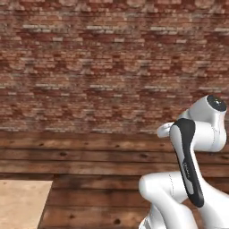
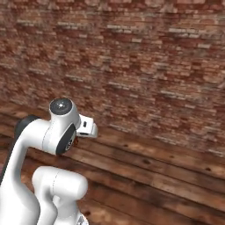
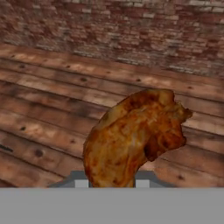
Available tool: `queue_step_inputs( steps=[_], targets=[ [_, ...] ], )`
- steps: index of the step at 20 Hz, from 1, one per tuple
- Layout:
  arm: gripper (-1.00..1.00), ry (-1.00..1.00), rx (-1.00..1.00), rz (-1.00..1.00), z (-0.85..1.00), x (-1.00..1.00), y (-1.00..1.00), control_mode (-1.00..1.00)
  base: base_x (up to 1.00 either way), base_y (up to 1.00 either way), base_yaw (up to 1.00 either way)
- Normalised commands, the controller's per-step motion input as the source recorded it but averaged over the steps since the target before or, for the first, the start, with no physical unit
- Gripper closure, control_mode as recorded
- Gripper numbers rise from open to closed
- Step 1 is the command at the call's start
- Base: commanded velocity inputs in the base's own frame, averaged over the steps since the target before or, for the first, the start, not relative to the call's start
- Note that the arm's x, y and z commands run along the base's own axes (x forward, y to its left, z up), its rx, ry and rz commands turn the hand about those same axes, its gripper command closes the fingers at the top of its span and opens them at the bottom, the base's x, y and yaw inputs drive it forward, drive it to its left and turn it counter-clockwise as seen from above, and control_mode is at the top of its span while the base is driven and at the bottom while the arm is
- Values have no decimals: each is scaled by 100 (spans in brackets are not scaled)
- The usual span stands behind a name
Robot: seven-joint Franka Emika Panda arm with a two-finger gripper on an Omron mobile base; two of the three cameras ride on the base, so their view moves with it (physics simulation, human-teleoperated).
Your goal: Take the chicken drumsticks from the pan and place one on each plate on the dining counter.
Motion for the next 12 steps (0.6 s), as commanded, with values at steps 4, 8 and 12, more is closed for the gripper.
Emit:
queue_step_inputs(
  steps=[4, 8, 12],
  targets=[
    [100, 0, 0, 0, 0, 0, 0, 100, 100, 0, 24],
    [100, 0, 0, 0, 0, 0, 0, 100, 100, 0, 30],
    [100, 0, 0, 0, 0, 0, 0, 100, 100, 0, 45]
  ],
)
